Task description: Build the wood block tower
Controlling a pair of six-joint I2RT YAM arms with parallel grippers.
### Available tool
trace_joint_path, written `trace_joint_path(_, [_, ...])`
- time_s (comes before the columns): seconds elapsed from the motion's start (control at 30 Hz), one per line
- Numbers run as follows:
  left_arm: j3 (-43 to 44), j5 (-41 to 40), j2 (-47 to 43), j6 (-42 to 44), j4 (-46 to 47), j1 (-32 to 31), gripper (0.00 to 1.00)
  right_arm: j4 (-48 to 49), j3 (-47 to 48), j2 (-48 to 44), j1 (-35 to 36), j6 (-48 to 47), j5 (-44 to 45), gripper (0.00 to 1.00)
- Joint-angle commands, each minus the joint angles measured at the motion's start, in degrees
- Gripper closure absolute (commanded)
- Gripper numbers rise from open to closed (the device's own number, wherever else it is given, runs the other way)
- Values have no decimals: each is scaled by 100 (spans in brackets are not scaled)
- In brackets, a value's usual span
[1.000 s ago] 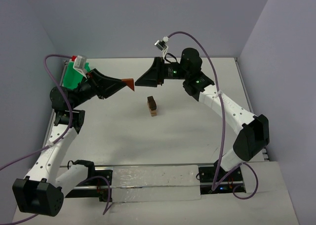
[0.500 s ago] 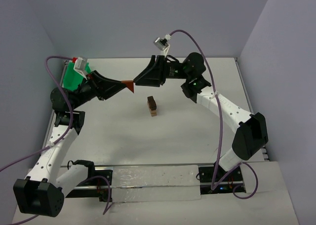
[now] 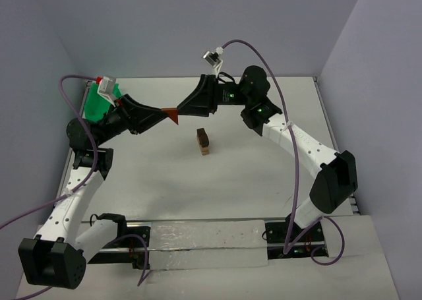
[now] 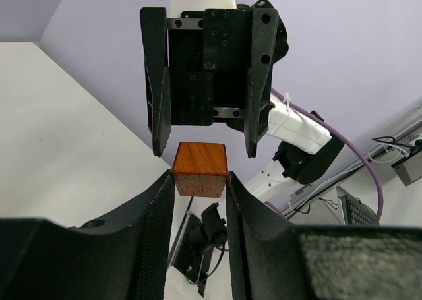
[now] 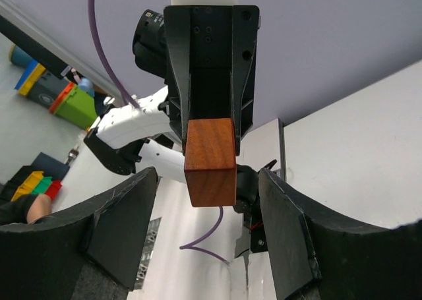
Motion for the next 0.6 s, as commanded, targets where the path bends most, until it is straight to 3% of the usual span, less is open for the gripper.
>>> trace_joint_path(0.0, [13, 118, 46, -120, 417, 38, 100, -322, 374, 48, 163, -453, 5, 33])
trace_joint_path(0.3, [5, 171, 47, -114, 419, 33, 100, -452, 509, 174, 298, -643, -32, 45])
trace_joint_path(0.57, [-51, 171, -5, -15, 309, 38, 100, -381, 427, 156, 286, -598, -20, 79])
